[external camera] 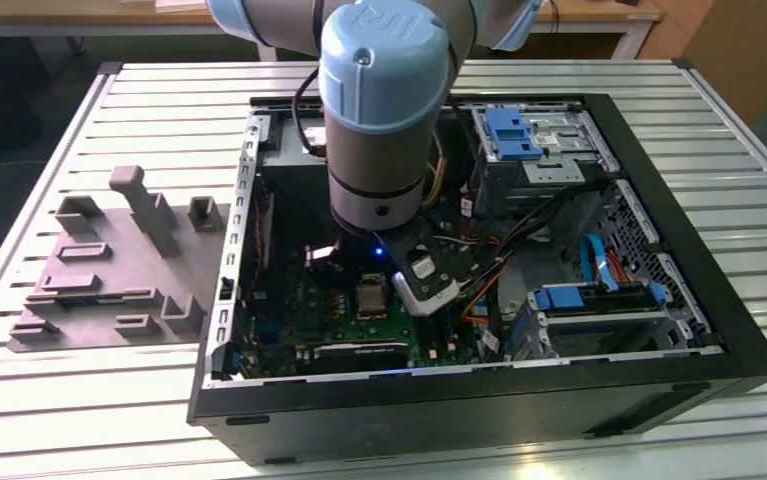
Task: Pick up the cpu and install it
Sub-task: 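Place the cpu into insertion slot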
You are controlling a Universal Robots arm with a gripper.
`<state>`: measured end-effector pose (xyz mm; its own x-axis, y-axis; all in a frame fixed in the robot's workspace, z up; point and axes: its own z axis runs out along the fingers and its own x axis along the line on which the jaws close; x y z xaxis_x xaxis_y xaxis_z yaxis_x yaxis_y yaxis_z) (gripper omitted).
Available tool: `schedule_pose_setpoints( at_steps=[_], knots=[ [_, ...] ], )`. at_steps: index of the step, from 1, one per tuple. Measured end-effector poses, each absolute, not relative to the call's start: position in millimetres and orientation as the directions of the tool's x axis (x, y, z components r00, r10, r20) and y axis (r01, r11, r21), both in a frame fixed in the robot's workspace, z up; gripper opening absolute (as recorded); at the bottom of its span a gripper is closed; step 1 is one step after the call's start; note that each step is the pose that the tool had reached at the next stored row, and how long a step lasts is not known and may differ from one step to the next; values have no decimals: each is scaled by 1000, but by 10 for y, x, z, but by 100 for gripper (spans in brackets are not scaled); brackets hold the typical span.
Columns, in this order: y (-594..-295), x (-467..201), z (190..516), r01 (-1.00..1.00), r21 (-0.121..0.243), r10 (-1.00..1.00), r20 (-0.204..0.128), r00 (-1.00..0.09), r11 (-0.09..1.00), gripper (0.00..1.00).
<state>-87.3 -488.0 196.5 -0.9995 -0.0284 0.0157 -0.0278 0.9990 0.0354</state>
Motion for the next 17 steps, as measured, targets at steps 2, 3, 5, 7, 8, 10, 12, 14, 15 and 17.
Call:
schedule_pose_setpoints(
  at_steps=[2, 3, 5, 7, 8, 10, 12, 14, 15, 17],
  knots=[
    [-4880, -874, 1947, -32, 35, -33, 16, -999, 999, 47],
    [-4880, -875, 1939, -33, 36, -34, 16, -999, 999, 47],
    [-4880, -876, 1925, -34, 35, -35, 17, -999, 999, 47],
    [-4880, -876, 1907, -35, 35, -35, 18, -999, 999, 47],
    [-4880, -876, 1896, -35, 35, -35, 18, -999, 999, 47],
    [-4882, -876, 1881, -35, 34, -36, 19, -999, 999, 47],
    [-4882, -877, 1869, -35, 34, -36, 19, -999, 999, 47],
    [-4881, -876, 1864, -35, 35, -36, 19, -999, 999, 47],
    [-4881, -876, 1863, -35, 35, -35, 19, -999, 999, 47],
    [-4881, -876, 1865, -35, 35, -36, 19, -999, 999, 47]
  ],
)
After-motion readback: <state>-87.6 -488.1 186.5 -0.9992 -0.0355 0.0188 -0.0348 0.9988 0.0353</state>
